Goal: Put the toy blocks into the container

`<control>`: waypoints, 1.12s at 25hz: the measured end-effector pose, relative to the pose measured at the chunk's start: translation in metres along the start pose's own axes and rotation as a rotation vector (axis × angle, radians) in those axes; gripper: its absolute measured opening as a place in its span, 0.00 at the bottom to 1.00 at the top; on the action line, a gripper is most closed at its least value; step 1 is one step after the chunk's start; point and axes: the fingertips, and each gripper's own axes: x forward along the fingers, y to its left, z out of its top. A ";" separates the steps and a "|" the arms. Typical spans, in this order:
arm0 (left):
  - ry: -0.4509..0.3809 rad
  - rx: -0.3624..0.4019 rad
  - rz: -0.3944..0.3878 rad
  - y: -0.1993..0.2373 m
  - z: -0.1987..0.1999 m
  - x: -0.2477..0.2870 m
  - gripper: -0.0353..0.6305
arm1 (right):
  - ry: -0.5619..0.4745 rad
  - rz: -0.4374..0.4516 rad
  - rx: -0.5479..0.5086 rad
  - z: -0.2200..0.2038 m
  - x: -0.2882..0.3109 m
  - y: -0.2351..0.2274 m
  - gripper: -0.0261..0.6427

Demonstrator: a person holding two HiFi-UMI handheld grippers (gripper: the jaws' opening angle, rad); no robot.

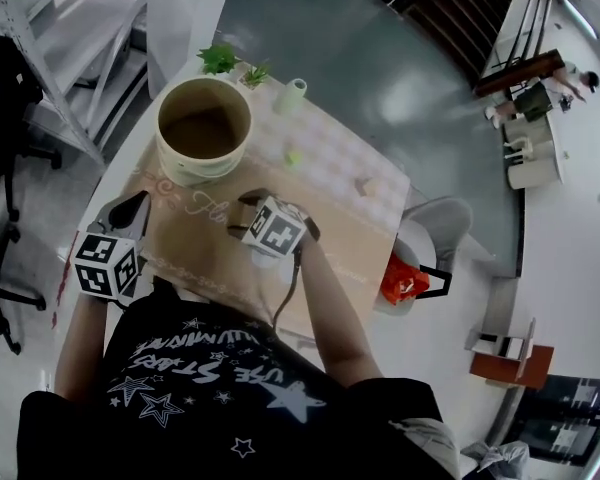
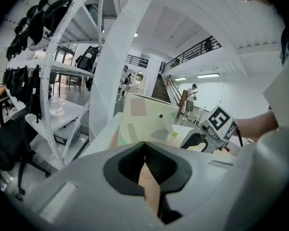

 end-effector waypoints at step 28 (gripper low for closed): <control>-0.134 0.083 -0.107 0.040 0.080 0.003 0.07 | -0.448 -0.515 0.218 0.154 -0.133 -0.095 0.45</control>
